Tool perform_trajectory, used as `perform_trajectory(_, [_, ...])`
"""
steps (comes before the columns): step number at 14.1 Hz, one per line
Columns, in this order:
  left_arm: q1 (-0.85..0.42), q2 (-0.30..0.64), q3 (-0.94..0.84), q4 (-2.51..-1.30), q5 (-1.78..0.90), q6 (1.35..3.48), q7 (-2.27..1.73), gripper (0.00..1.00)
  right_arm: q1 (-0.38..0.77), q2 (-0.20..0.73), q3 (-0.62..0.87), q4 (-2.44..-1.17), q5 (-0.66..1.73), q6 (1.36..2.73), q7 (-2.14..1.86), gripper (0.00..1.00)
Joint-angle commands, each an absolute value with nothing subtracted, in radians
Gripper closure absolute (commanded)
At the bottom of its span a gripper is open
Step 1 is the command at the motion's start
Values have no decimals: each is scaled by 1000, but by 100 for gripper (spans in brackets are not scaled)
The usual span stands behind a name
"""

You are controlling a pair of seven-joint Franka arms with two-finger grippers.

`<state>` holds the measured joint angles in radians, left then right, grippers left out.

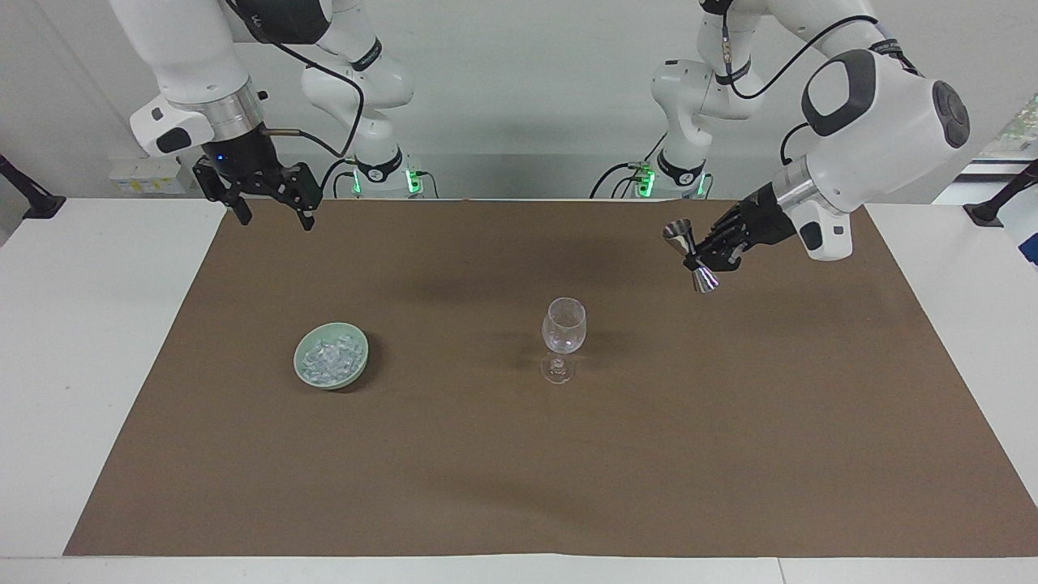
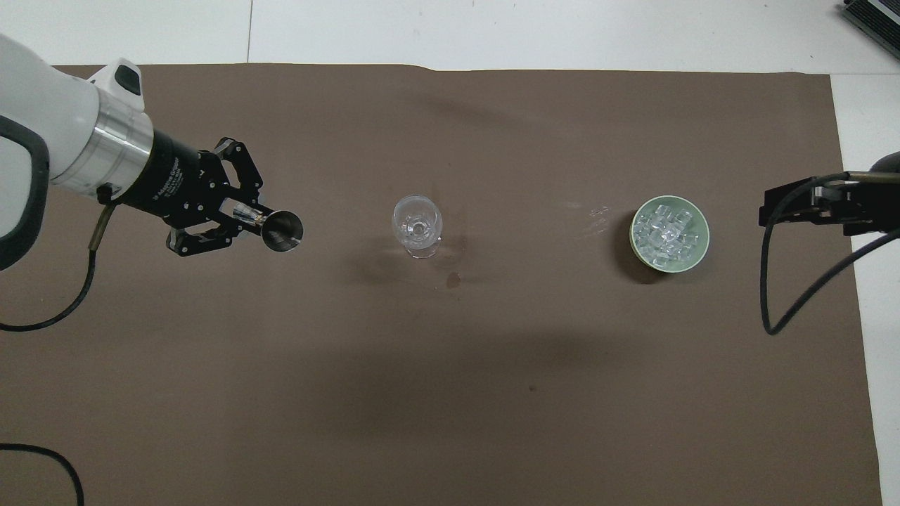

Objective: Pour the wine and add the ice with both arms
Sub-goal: 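Turn the metal cup upright and pull it away from the glass, then reach the right gripper down into the bowl of ice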

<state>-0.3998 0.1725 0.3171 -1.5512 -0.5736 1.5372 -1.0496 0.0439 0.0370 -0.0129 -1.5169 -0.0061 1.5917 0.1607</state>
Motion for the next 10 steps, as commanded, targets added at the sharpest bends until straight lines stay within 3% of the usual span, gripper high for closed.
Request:
perform_trajectory(1, [-378,152,342,-1621,-639,1517,-959,100,37,69,-11,-1543,-6,1658,127,0])
perform_trajectory(5, [-341,166,364,-1700,-715,1490,-871,100,46,121,-11,-1609,-17,1775,118,0])
perform_trajectory(10, [-284,210,368,-1726,-752,1460,-836,100,49,136,-9,-1799,-18,2004,115,0])
